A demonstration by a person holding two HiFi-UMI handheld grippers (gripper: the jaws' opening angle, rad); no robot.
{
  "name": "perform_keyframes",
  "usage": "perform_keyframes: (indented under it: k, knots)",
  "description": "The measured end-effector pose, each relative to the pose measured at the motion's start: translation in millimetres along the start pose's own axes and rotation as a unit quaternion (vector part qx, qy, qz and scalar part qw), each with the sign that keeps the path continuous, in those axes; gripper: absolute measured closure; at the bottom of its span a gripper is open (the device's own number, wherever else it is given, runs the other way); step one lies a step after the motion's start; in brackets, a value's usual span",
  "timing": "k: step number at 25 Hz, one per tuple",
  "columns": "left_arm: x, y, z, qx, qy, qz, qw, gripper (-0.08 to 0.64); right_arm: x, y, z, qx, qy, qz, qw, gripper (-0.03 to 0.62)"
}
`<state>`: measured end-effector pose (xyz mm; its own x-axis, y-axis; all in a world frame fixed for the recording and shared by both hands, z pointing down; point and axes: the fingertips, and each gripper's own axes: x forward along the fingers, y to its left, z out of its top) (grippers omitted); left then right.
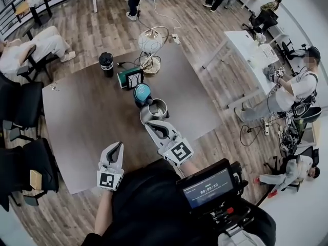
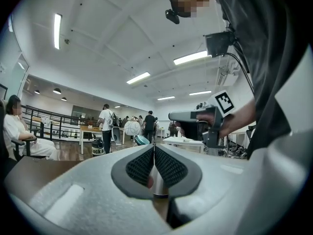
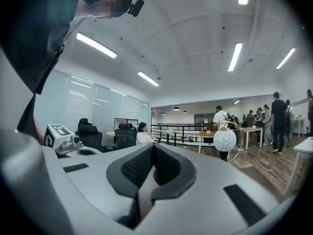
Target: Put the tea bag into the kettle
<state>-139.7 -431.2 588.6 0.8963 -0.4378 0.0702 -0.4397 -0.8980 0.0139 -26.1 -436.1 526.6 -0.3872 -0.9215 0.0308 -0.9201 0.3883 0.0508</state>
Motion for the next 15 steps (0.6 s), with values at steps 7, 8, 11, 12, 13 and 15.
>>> perform_keyframes:
  k: [7, 8, 11, 12, 13, 15]
  knots:
    - [4.5, -5.8, -6.2, 0.007, 0.005, -0.016, 0.9998, 0.560, -10.5, 51.2, -41.2, 0.002, 0.052, 0.020, 0.998, 0.588]
    - [5.7, -7.3, -5.5, 0.008, 0.005, -0.019, 0.9998, 0.560, -12.8, 51.2, -43.6, 0.008, 0.052, 0.017, 0.998, 0.588]
    - [5.8, -13.5, -9.8, 0.001, 0.013, -0.029, 0.9995, 0.560, -18.4, 48.7, -47.5, 0.013, 0.059, 0.006, 0.998, 0.588]
    - [4.5, -15.3, -12.6, -0.001, 0.017, -0.032, 0.9993, 0.560, -19.4, 48.5, -49.2, 0.014, 0.062, 0.003, 0.998, 0.588]
    - [3.7, -16.7, -15.3, -0.002, 0.020, -0.035, 0.9992, 0.560, -19.8, 48.0, -50.6, 0.015, 0.064, 0.000, 0.998, 0.588]
    - [3.7, -19.7, -20.7, -0.005, 0.022, -0.042, 0.9989, 0.560, -21.0, 45.3, -51.9, 0.013, 0.064, -0.005, 0.998, 0.588]
